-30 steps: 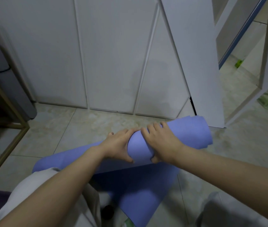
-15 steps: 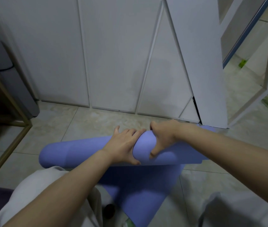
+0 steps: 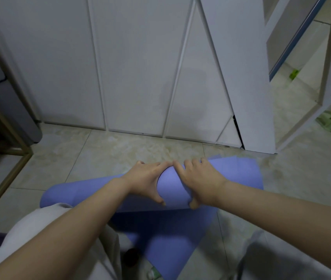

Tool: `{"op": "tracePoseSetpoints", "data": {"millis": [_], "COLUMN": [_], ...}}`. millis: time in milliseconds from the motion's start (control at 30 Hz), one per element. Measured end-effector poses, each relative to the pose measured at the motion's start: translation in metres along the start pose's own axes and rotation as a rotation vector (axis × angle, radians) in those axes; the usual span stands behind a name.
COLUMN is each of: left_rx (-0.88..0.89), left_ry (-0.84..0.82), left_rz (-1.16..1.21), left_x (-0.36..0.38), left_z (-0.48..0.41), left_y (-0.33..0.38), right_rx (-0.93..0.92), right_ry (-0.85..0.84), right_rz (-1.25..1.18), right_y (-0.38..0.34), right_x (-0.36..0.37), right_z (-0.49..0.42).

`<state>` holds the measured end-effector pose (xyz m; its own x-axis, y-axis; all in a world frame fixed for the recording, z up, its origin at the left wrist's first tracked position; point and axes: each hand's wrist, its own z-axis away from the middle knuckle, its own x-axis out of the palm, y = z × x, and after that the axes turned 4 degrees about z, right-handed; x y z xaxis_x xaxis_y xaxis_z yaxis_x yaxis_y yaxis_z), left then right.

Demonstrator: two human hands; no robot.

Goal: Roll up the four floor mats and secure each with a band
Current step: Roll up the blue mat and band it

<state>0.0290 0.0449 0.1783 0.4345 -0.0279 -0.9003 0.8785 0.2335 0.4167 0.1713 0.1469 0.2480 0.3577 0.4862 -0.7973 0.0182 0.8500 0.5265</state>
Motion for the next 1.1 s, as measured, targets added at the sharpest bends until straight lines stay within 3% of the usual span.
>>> {"op": "tracePoseSetpoints", "data": {"millis": [133,333,467,733,833,967,1033,1100], "left_rx": [-0.072,-0.145,-0.073,0.046,0.044,0.015,-0.012,-0.031], "left_ry": [-0.048,-0.012,0.114,0.139,0.131,0.108,0.099,0.092], "left_rz": [0.080,-0.127,-0.131,-0.132,-0.131,-0.092,-0.046,0.001], "left_x": [0.006,0.025,0.027,0.033,0.030,0.019,0.015,0.014], "left_z": [0.004,0.017,0.013,0.003,0.000,-0.004,-0.007,-0.008], "left_y": [-0.005,0.005,0.008,0.022,0.016,0.010,0.008,0.006], "right_rx": [-0.063,-0.013,0.048,0.057,0.035,-0.033,0.012,0.039], "right_ry": [-0.060,-0.337,-0.450,-0.616,-0.505,-0.127,-0.047,-0.041], "right_rz": [-0.057,-0.270,-0.468,-0.630,-0.612,-0.123,0.082,0.137], "right_y": [0.003,0.009,0.029,0.048,0.038,0.010,0.000,-0.004], "right_x": [-0.006,-0.011,-0.013,-0.001,-0.001,-0.002,0.000,0.001], "right_z": [-0.015,-0.044,-0.048,-0.033,-0.022,-0.002,0.003,0.003]}}
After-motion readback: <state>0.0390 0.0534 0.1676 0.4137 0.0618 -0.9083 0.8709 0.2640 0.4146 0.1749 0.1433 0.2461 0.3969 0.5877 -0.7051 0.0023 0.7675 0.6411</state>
